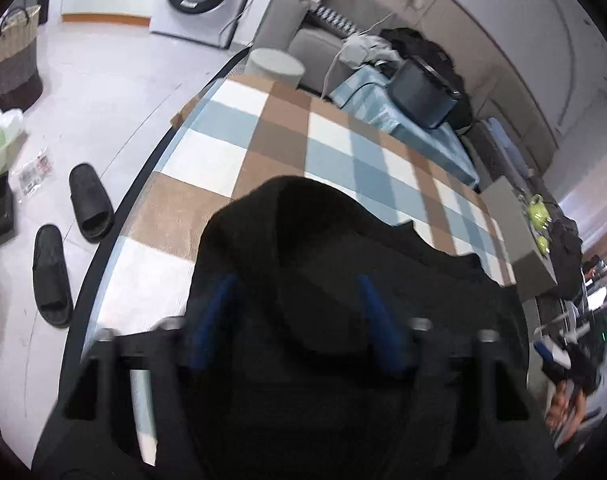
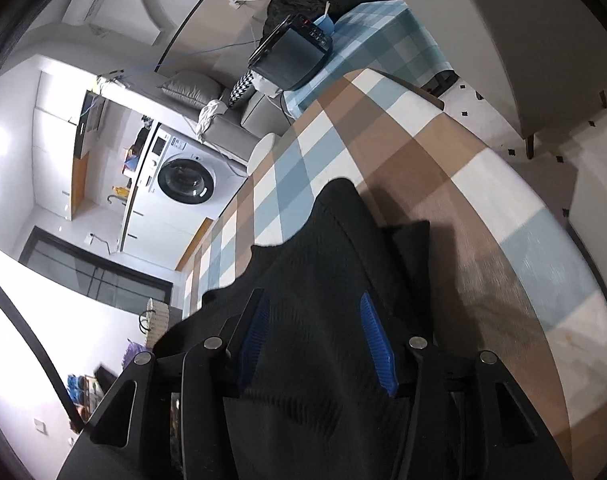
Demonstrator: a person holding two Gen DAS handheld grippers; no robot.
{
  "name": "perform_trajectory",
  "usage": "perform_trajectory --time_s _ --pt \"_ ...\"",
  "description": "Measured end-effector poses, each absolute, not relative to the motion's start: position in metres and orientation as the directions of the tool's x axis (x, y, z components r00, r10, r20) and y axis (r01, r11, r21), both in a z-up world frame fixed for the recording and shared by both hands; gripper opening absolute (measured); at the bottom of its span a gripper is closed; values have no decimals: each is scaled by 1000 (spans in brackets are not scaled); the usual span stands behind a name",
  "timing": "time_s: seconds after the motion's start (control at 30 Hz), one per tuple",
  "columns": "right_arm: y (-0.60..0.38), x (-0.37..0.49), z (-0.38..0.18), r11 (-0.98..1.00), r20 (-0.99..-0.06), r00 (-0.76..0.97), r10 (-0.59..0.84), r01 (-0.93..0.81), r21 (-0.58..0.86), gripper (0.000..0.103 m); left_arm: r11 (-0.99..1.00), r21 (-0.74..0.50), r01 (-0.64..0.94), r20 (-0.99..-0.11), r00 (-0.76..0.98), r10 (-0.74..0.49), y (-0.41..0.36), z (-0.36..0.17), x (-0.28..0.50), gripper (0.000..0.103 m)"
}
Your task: Fold small clothes
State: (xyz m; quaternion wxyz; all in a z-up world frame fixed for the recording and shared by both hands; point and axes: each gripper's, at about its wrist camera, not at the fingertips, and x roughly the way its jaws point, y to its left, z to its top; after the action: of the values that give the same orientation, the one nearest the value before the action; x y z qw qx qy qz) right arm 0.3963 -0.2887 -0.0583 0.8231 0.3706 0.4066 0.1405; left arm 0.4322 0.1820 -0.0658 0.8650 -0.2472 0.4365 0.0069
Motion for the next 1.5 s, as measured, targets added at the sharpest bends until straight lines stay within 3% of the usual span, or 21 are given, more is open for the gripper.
perform_trajectory --time_s 0.07,0.27,0.33,0.37,0.4,0.47,0.73,1.0,1.07,1.1,1.13,1.33,1.4,1.5 --pt "-285 389 -55 706 -578 627 522 62 705 49 873 -420 -247 -776 597 -204 183 -71 446 1" --pt "-284 377 -53 732 -594 626 504 55 679 49 831 -505 -232 -707 664 -244 194 -56 475 1" --pt "-287 376 -53 748 -611 628 482 69 661 49 815 -529 -237 -696 671 -256 197 -54 486 6" --pt "-288 376 -53 758 -620 630 468 75 648 49 816 -521 -250 -706 664 -248 199 -53 492 21" --pt "-289 377 -53 768 -628 631 455 79 636 49 818 -513 -261 -709 666 -233 200 -53 493 49" --pt "-292 380 -55 783 -645 630 433 93 615 49 804 -533 -262 -672 708 -216 204 -48 485 64" --pt "-266 421 -51 884 -714 601 359 26 467 49 883 -412 -223 -707 689 -156 195 -47 449 66" --pt "-215 471 -72 977 -823 529 208 -70 202 49 907 -357 -222 -746 653 -134 190 -68 397 66" --pt "-208 475 -77 992 -822 555 127 -74 104 35 907 -353 -230 -747 653 -125 190 -69 387 66" --pt "-207 475 -77 995 -816 568 102 -71 75 13 907 -352 -232 -746 654 -122 190 -70 382 66" --pt "-208 475 -78 994 -816 569 104 -76 73 3 906 -352 -234 -745 656 -120 190 -70 378 66" --pt "-223 467 -70 981 -794 576 194 -94 172 4 902 -360 -238 -744 657 -123 188 -68 362 66" --pt "-227 465 -65 979 -782 590 201 -91 182 9 901 -366 -235 -740 660 -129 188 -66 361 66" --pt "-227 466 -62 989 -784 604 145 -74 126 27 902 -368 -226 -741 658 -137 182 -66 356 66"
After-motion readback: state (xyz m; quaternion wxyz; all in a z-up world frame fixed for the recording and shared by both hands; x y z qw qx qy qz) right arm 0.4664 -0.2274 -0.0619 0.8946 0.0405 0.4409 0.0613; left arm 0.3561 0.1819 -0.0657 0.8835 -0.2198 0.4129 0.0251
